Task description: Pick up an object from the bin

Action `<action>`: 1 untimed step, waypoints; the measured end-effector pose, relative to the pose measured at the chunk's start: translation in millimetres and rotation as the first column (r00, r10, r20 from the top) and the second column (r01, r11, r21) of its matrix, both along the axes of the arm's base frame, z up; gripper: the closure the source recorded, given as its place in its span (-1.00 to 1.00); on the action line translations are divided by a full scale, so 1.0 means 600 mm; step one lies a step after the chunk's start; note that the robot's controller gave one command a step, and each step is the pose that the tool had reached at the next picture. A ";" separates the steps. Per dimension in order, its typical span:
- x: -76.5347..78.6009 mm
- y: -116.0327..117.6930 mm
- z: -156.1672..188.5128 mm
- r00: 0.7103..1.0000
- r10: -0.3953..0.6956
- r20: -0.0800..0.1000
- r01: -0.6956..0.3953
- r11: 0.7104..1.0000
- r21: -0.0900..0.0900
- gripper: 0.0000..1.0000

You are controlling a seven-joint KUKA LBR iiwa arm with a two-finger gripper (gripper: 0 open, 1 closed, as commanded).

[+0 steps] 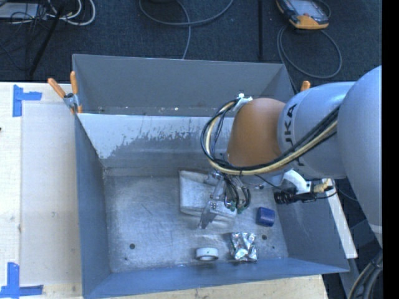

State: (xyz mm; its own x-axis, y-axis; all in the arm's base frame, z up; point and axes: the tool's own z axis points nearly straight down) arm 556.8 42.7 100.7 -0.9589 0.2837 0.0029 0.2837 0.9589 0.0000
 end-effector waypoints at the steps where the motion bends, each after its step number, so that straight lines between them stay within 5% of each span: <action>1: -0.007 -0.002 -0.039 0.978 -0.207 0.029 0.206 0.978 0.010 -1.00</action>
Offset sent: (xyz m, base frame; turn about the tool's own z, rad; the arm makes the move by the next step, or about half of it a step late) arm -0.0122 -0.0042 -0.0307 0.2127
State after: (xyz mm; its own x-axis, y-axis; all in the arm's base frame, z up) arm 552.7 41.7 77.5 -0.8794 0.4756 -0.0225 0.4753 0.8796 0.0181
